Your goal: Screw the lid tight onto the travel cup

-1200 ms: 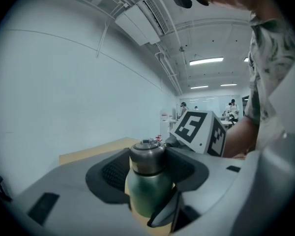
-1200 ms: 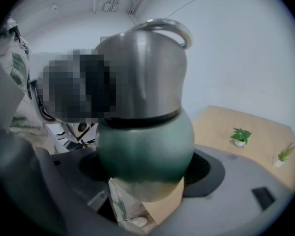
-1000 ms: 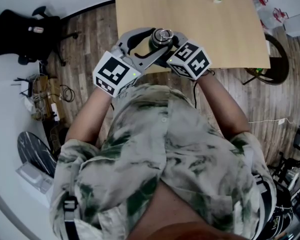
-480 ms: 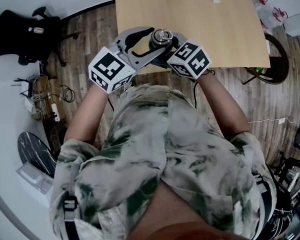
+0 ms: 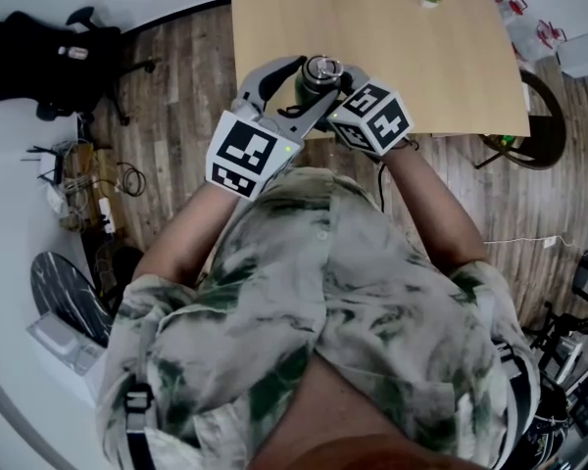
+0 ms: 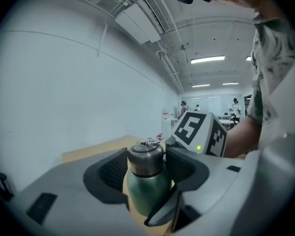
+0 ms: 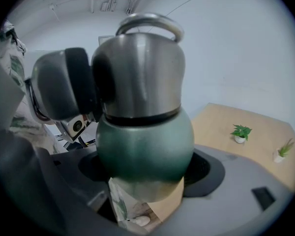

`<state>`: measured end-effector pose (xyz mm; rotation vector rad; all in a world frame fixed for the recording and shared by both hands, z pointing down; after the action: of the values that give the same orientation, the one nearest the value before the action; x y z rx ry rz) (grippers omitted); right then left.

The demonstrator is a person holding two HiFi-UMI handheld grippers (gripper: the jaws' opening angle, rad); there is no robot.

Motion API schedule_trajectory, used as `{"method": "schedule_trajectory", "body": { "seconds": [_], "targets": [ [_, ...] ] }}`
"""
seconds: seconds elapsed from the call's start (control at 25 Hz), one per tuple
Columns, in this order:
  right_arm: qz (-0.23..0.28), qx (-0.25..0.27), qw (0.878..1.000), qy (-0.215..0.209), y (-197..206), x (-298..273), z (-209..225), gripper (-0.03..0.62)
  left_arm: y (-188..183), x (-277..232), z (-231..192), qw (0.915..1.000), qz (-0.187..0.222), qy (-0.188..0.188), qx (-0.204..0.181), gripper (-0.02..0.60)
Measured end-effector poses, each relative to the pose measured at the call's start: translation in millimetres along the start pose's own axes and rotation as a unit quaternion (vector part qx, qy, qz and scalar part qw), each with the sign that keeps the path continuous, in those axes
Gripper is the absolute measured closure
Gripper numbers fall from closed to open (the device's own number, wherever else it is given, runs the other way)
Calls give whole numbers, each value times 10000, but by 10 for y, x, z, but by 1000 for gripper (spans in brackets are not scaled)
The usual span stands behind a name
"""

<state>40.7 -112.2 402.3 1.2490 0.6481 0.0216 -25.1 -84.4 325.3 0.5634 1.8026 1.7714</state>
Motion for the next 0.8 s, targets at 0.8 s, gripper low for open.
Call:
{"method": "schedule_trajectory", "body": {
  "seconds": [0.8],
  "targets": [
    [105,260,9991,-303,-46,56,-56,189,0,12,-209,9860,186,1655,-48,343]
  ]
}}
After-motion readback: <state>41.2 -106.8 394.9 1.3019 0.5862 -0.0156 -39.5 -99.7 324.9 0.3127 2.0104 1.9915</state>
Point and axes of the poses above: the fingertips, and each gripper's own axes: x backward along the fingers, z to its right, y out of its underside, the point moved 7 cm from there along x, backward along the fingers, and after that the axes turned 9 degrees about z, right-handed, at the moved point
